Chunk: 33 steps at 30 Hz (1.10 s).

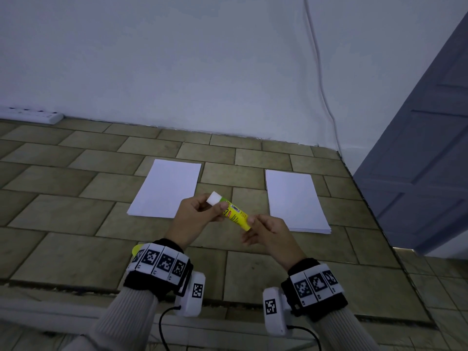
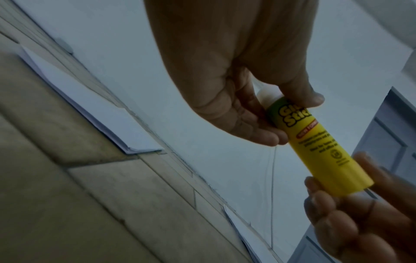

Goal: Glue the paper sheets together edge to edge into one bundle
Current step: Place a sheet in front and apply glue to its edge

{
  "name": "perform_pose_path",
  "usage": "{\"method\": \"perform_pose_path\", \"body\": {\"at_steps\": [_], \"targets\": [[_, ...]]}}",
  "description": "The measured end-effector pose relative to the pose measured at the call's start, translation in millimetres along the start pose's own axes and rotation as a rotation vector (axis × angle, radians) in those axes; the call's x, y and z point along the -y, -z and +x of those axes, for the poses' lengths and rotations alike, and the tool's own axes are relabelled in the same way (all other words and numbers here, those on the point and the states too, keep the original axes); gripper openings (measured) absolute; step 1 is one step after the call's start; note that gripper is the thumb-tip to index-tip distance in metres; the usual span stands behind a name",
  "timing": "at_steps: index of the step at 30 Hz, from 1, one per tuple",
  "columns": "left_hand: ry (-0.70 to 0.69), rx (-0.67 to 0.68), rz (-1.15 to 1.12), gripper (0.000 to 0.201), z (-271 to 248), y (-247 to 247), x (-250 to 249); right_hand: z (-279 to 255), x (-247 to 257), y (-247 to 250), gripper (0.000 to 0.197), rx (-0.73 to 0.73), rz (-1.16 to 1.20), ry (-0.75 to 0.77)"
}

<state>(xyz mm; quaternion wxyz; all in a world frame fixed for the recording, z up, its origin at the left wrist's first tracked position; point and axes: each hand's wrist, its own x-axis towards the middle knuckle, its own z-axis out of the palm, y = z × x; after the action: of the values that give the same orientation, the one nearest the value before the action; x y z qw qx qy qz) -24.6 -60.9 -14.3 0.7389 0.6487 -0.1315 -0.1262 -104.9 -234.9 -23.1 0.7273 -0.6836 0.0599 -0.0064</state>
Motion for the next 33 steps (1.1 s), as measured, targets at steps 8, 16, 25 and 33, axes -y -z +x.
{"method": "perform_pose_path", "body": {"at_steps": [8, 16, 25, 33], "targets": [[-0.024, -0.076, -0.008, 0.005, -2.9, -6.9, 1.4, -2.0, -3.4, -4.0, 0.015, -0.073, -0.085, -0.008], [-0.039, -0.102, 0.005, 0.003, 0.3, -11.4, 0.3, -3.0, -0.2, 2.1, 0.019, -0.019, -0.209, 0.027], [-0.034, -0.133, -0.001, 0.019, 1.3, -14.2, 3.2, -0.3, -5.2, 2.7, 0.018, -0.069, -0.184, -0.005], [-0.019, -0.131, 0.014, 0.007, 5.2, -13.8, 3.0, 1.9, -6.7, 10.8, 0.015, -0.024, -0.278, 0.070]]}}
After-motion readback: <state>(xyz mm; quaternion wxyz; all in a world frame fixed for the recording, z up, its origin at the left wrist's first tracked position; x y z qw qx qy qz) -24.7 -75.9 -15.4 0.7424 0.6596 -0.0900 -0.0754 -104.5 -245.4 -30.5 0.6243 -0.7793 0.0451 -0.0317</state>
